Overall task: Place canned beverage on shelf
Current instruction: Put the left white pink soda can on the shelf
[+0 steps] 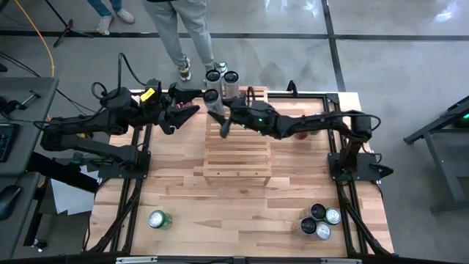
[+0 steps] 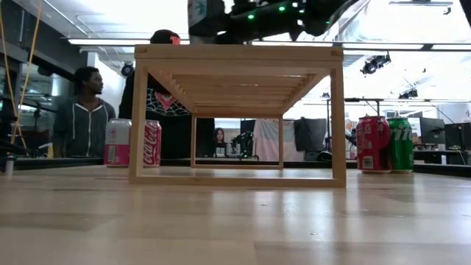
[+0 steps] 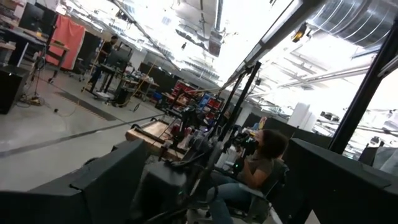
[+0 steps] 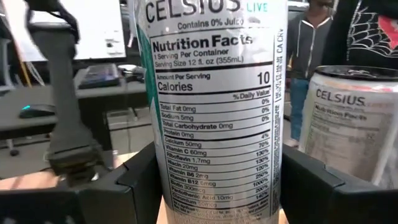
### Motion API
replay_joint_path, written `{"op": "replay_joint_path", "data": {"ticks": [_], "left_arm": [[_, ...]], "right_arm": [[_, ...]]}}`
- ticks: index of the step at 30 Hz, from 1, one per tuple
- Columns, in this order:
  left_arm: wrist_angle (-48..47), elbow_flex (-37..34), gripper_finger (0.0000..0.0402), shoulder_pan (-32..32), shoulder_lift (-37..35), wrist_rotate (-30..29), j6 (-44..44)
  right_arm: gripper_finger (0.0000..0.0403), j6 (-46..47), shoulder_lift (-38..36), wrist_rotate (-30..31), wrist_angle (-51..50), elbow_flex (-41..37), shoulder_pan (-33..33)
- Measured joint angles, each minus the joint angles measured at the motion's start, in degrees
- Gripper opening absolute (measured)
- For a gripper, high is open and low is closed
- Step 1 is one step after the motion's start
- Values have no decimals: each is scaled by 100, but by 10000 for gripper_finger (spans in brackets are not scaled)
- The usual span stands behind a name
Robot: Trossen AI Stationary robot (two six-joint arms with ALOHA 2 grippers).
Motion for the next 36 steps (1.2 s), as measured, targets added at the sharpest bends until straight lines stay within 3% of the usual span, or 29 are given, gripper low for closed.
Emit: {"op": "replay_joint_path", "data": {"ticks": [8,36], "left_arm": [[5,-1,381,0,-184,0,2],[5,1,381,0,-238,-1,2]], "right_arm": [[236,208,243,780,-23,76,-24],[254,489,508,781,179,20,-118]]}}
